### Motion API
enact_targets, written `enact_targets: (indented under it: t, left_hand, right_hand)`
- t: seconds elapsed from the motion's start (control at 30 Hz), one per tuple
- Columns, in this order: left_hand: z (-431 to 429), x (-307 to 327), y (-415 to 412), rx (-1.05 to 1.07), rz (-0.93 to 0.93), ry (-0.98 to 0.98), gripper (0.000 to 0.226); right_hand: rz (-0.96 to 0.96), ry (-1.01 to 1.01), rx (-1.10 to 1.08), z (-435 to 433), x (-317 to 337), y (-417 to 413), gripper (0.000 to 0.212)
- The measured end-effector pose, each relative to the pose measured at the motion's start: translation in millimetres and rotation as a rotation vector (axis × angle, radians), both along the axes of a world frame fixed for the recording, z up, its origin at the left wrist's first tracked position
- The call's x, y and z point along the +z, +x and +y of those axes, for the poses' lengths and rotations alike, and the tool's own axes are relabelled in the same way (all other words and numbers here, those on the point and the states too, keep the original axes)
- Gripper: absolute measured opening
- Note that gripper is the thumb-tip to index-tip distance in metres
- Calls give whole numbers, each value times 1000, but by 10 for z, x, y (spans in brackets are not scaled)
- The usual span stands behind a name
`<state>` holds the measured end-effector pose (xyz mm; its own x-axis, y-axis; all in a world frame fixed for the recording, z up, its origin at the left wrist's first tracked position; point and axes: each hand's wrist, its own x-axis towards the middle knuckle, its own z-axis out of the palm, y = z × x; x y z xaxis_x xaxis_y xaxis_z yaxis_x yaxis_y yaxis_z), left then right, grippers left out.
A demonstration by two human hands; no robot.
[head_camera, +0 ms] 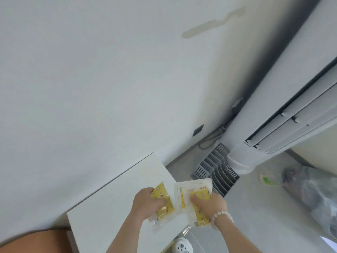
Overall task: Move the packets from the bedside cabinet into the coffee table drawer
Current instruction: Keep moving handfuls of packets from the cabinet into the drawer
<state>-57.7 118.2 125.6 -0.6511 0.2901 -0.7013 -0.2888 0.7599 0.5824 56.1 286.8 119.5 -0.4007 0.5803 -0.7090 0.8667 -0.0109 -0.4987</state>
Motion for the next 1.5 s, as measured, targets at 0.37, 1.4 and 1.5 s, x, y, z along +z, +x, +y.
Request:
enact_targets:
  t: [0.37, 1.4, 1.5]
  left_hand:
    - [728, 683, 632, -527, 38, 75, 16]
    - [1758, 1416, 5858, -1653, -71, 208, 13]
    - [1637, 1463, 6414, -1729, -71, 197, 15]
  right_hand:
    - [167, -1, -475, 15, 675, 1330, 21]
    - [175, 281, -1637, -1142, 1096, 6265, 35]
    - [166, 295, -1734, -1390, 1119, 6707, 39]
